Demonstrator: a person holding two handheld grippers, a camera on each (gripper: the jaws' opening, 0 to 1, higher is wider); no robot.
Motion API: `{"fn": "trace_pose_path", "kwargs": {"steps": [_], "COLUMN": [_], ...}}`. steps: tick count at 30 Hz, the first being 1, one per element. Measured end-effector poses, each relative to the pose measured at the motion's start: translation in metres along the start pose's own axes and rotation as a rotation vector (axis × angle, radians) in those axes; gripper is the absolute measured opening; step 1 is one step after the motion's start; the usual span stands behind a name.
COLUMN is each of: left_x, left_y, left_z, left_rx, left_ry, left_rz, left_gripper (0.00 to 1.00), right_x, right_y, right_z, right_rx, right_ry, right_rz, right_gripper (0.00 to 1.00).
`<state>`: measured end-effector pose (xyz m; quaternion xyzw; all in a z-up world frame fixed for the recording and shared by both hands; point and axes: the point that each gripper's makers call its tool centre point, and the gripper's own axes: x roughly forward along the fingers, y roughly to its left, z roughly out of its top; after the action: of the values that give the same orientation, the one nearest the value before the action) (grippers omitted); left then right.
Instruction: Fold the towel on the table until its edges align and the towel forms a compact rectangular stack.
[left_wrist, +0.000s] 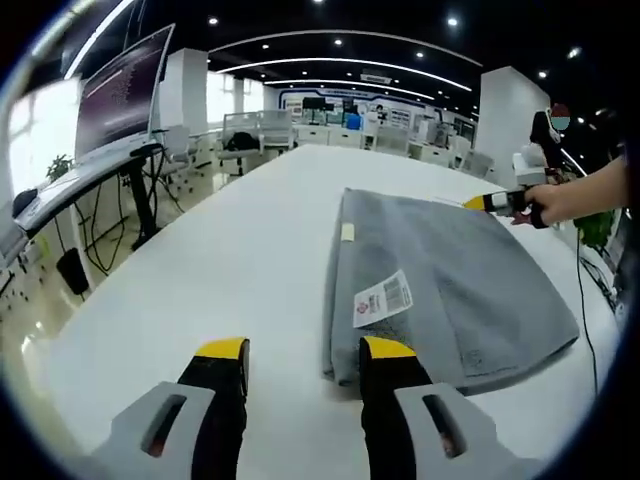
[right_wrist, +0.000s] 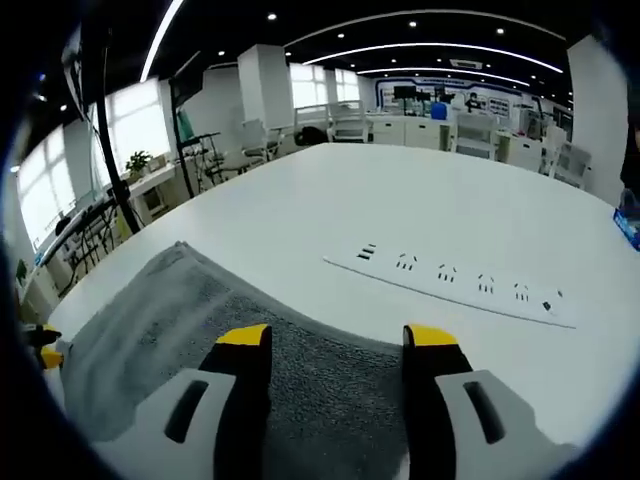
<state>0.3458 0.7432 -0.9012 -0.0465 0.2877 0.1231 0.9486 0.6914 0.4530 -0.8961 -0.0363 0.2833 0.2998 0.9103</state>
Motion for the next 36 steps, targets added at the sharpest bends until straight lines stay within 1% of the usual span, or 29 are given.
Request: {"fn": "trace_pose_path", "kwargs": {"steps": [2,4,7,8,10,14,16,19,21,22,24,25,26,28,31,36], "left_x": [0.002,0.002,0.002,0.003,0.004,0.007,0.008,0.010,0.010,0.010,0.010,0.011,0.011,0.012,0.012,0.012], "left_y": [-0.002,-0.004,-0.006,-0.007,-0.009,-0.015,-0.016,-0.020,-0.019,-0.021,-0.023,-0.025,-0.026,-0.026,-0.028,-0.037], "left_z": [-0.004,-0.006,-0.005,-0.005,-0.006,-0.006,-0.007,-0.007,-0.008,-0.008,-0.008,-0.008,-0.008,-0.008,-0.008,-0.007], "left_rx": [0.002,0.014,0.009,0.008,0.009,0.012,0.017,0.024,0.041,0.046,0.050,0.059,0.058,0.070,0.077,0.138], "left_ry": [0.011,0.022,0.021,0.022,0.026,0.022,0.027,0.029,0.030,0.031,0.033,0.035,0.036,0.038,0.047,0.072], "left_rz": [-0.013,-0.018,-0.028,-0.029,-0.035,-0.063,-0.069,-0.087,-0.086,-0.090,-0.096,-0.112,-0.114,-0.110,-0.124,-0.144], "left_gripper": [0.45,0.44,0.41,0.40,0.39,0.30,0.28,0.24,0.22,0.22,0.19,0.16,0.15,0.14,0.12,0.09], "right_x": [-0.003,-0.007,-0.012,-0.015,-0.018,-0.021,-0.021,-0.018,-0.016,-0.016,-0.012,-0.012,-0.012,-0.013,-0.016,-0.029], "right_y": [-0.008,-0.012,-0.021,-0.025,-0.028,-0.035,-0.038,-0.035,-0.033,-0.032,-0.033,-0.032,-0.032,-0.034,-0.033,-0.037], "right_z": [-0.003,-0.009,-0.015,-0.018,-0.020,-0.029,-0.031,-0.029,-0.030,-0.031,-0.031,-0.032,-0.032,-0.033,-0.035,-0.041], "right_rx": [0.002,0.014,0.020,0.017,0.016,0.027,0.038,0.030,-0.008,-0.007,-0.003,-0.001,0.011,0.032,0.026,0.053], "right_ry": [0.003,0.022,0.032,0.036,0.037,0.050,0.046,0.034,0.050,0.050,0.042,0.041,0.040,0.036,0.038,0.035], "right_rz": [-0.008,-0.013,-0.030,-0.046,-0.051,-0.062,-0.065,-0.038,-0.029,-0.025,-0.017,-0.008,-0.004,-0.002,0.003,0.003], "right_gripper": [0.46,0.47,0.46,0.46,0.46,0.44,0.43,0.37,0.32,0.29,0.22,0.16,0.12,0.09,0.06,0.05]}}
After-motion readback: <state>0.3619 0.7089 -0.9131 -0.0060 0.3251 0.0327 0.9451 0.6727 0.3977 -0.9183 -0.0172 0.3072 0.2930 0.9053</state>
